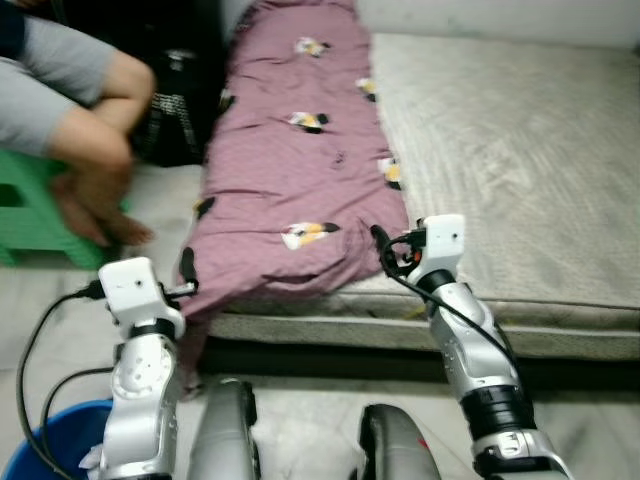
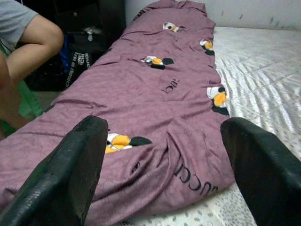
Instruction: Clean up the room
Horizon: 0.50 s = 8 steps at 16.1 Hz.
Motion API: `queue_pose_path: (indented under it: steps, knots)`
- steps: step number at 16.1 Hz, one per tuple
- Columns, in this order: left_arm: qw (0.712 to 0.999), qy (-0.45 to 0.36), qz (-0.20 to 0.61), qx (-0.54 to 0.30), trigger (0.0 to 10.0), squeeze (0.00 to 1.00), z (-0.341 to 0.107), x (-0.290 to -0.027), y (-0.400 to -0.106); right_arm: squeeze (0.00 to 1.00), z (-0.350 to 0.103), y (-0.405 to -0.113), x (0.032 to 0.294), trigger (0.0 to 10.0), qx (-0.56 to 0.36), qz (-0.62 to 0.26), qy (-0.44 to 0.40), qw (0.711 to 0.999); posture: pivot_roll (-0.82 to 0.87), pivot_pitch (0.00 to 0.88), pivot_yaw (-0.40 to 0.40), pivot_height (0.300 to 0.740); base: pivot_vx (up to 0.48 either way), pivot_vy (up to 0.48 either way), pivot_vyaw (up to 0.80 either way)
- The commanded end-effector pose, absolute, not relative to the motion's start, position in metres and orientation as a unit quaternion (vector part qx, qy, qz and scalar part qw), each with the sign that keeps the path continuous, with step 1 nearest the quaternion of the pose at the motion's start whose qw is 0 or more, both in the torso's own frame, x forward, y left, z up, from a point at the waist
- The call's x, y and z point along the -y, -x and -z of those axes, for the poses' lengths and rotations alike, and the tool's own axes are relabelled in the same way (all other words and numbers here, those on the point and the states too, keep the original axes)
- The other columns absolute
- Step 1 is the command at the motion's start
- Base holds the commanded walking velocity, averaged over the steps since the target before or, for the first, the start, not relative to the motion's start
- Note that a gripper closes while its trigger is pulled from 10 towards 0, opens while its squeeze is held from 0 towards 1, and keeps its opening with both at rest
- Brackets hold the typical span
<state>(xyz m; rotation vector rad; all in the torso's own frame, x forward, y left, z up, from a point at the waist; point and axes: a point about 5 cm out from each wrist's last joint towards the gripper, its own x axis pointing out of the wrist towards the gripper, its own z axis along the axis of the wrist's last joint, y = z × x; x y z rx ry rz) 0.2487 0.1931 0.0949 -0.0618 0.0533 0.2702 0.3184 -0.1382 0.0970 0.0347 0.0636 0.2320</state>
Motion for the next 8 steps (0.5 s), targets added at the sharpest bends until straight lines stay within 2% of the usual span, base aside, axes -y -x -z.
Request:
queue_pose_path:
  steps: [1,5,7,8]
  knots:
    - [0.990,0.033,-0.134,-0.028,10.0,0.00,-0.0958,-0.1925,-0.2490,0.00,-0.0998,-0.3190,0.1397,10.0,-0.028,-0.111,-0.021,0.993,-0.03,0.065,-0.034,0.637,0.000,0.000,0.00]
    - [0.991,0.041,-0.121,-0.027,10.0,0.00,-0.0956,-0.1906,-0.2499,0.00,-0.0996,-0.3190,0.1398,10.0,-0.029,-0.111,-0.022,0.993,-0.03,0.066,-0.036,0.587,0.000,0.000,0.00]
    - [0.992,0.043,-0.113,-0.023,10.0,0.00,-0.0968,-0.1891,-0.2497,0.00,-0.0996,-0.3192,0.1399,10.0,-0.030,-0.111,-0.022,0.993,-0.03,0.066,-0.036,0.582,0.000,0.000,0.00]
    - [0.993,0.045,-0.108,-0.021,10.0,0.00,-0.0972,-0.1885,-0.2495,0.00,-0.0994,-0.3193,0.1400,10.0,-0.030,-0.111,-0.022,0.993,-0.03,0.066,-0.036,0.582,0.304,0.000,0.00]
